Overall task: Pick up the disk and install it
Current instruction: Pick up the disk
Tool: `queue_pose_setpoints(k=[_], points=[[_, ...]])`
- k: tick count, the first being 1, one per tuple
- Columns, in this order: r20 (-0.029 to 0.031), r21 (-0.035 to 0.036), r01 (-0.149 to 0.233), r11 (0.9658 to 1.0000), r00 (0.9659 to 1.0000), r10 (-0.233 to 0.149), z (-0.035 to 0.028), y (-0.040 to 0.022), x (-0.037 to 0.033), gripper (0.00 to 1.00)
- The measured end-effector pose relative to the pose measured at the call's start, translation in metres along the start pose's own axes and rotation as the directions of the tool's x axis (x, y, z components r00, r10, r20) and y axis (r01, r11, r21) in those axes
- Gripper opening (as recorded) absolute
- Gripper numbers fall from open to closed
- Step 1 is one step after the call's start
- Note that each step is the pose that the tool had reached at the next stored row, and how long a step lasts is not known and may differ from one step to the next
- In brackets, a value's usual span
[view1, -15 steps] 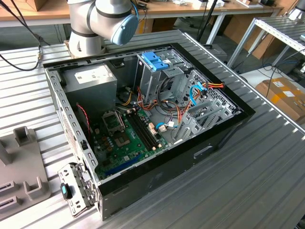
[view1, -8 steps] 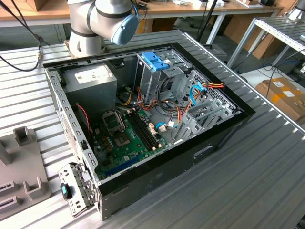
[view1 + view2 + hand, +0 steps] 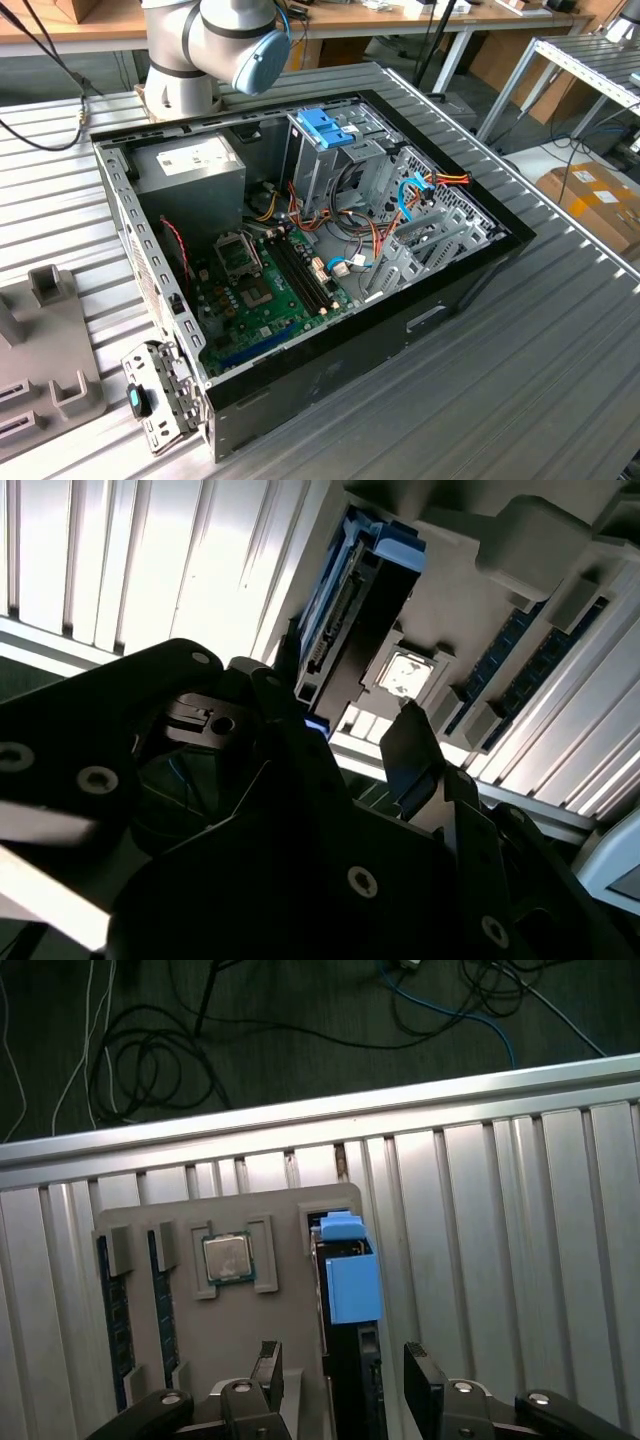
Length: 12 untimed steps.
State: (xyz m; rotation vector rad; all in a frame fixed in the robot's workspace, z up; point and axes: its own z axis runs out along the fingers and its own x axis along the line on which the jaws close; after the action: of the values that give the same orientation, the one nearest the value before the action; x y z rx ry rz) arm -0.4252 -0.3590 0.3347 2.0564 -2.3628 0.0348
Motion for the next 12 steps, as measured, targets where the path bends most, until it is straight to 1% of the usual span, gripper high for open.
queue_pose_setpoints(k=[2, 5, 9, 12], points=[[0.0003, 0.0005, 0.021, 0.9998, 0.9998, -0.021, 0.0008, 0.0002, -0.0006, 0.6], [0.0011, 0.0007, 0.036, 0.9993, 0.9993, -0.036, 0.0012, 0.0007, -0.0019, 0.6], [0.0018, 0.0008, 0.039, 0.9992, 0.9992, -0.039, 0.003, 0.0025, -0.0035, 0.6], [0.0018, 0.0008, 0.041, 0.9992, 0.9992, -0.041, 0.0065, 0.0029, -0.0041, 0.6]])
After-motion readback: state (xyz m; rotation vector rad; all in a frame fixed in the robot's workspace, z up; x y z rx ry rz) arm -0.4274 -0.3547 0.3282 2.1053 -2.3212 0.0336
